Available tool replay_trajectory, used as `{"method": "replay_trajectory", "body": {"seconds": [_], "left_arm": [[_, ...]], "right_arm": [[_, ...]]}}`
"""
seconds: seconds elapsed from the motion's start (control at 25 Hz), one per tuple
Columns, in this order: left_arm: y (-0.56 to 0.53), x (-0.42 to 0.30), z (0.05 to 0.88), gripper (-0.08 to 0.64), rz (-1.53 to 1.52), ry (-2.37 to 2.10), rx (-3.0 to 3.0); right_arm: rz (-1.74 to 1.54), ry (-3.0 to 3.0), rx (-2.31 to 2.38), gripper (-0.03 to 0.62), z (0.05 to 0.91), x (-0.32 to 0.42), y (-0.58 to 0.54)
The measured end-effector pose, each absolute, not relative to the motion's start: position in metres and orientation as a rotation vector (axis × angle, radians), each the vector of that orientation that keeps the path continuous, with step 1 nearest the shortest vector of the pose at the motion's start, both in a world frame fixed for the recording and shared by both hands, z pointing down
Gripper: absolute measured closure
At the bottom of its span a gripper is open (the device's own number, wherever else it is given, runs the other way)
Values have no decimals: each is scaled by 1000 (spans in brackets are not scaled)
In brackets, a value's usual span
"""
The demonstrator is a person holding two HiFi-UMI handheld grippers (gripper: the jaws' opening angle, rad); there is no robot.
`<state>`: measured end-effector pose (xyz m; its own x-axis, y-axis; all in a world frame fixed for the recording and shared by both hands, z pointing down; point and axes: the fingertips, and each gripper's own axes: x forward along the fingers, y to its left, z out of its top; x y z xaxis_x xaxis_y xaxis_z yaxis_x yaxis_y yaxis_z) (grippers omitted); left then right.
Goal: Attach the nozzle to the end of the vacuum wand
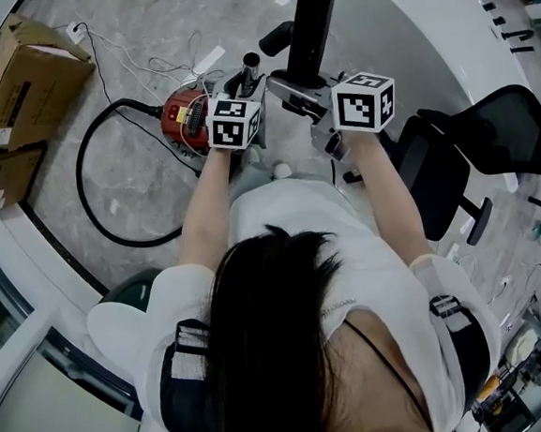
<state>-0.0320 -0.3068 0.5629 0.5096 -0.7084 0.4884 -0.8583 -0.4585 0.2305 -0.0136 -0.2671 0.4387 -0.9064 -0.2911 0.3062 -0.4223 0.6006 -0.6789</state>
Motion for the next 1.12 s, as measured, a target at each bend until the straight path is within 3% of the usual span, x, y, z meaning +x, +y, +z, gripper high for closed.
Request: {"method": "replay_trajectory", "body": {"seconds": [1.12], "left_arm": [[-305, -34, 562, 410, 495, -1254, 2371]], "right_arm": [[1241, -2553, 218, 512, 444, -23, -259]]}}
